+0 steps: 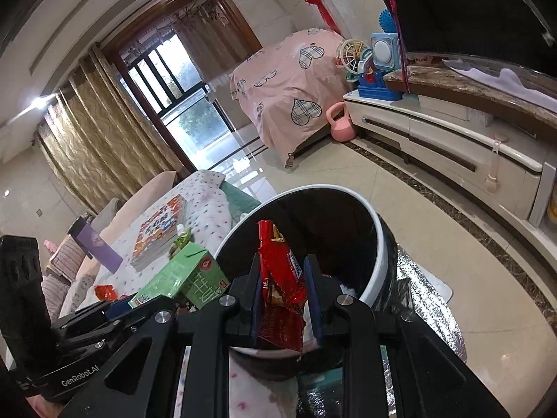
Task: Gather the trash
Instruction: 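Carry the green box over the bin and open both tools to drop both items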
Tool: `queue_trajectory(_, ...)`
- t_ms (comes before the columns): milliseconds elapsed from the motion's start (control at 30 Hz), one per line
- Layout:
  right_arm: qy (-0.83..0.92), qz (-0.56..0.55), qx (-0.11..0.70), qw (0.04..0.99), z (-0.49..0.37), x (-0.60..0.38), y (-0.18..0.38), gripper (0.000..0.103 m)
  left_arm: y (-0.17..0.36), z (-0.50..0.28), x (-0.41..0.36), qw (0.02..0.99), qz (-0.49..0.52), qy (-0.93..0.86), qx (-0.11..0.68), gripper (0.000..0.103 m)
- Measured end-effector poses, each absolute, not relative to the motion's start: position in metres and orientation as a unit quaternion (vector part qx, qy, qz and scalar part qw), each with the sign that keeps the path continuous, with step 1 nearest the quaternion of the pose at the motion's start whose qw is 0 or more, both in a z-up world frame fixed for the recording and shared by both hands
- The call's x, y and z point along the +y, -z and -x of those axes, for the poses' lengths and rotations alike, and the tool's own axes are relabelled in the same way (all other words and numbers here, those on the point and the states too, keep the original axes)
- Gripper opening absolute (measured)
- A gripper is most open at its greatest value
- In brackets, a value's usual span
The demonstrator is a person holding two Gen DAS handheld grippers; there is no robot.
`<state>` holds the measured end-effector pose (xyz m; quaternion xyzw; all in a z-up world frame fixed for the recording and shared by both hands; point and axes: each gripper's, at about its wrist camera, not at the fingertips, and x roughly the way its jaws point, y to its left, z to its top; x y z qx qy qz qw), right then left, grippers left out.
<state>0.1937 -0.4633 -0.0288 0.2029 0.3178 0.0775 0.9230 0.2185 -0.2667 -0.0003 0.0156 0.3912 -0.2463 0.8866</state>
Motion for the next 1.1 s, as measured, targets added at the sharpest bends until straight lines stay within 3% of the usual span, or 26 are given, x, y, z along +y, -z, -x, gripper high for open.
queue_trajectory(433,-0.065,-0.185,0.34,0.92,-0.223,-0.469,0.035,0.026,0.013,-0.24,-0.279,0.875,-0.01,0.257,0.41,0.034)
queue_trajectory(500,-0.064,-0.186,0.342,0.919,-0.227,-0.471,0.036,0.032,0.014,-0.241,-0.277,0.875,-0.007,0.251,0.414,0.04)
queue_trajectory(533,-0.065,-0.188,0.343,0.918,-0.228,-0.471,0.037,0.042,0.014,-0.241,-0.276,0.876,-0.005,0.248,0.414,0.047)
queue_trajectory(567,-0.068,-0.193,0.345,0.916,-0.23,-0.472,0.038,0.052,0.012,-0.241,-0.274,0.877,-0.003,0.247,0.411,0.061)
queue_trajectory(600,-0.07,-0.197,0.345,0.915,-0.23,-0.472,0.038,0.055,0.011,-0.24,-0.271,0.88,0.0,0.244,0.408,0.069)
queue_trajectory(867,-0.069,-0.207,0.333,0.917,-0.218,-0.469,0.032,0.075,0.007,-0.222,-0.241,0.884,0.023,0.232,0.405,0.074)
queue_trajectory(1100,-0.078,-0.206,0.326,0.919,-0.202,-0.454,0.023,0.083,0.009,-0.195,-0.196,0.887,0.053,0.209,0.409,0.076)
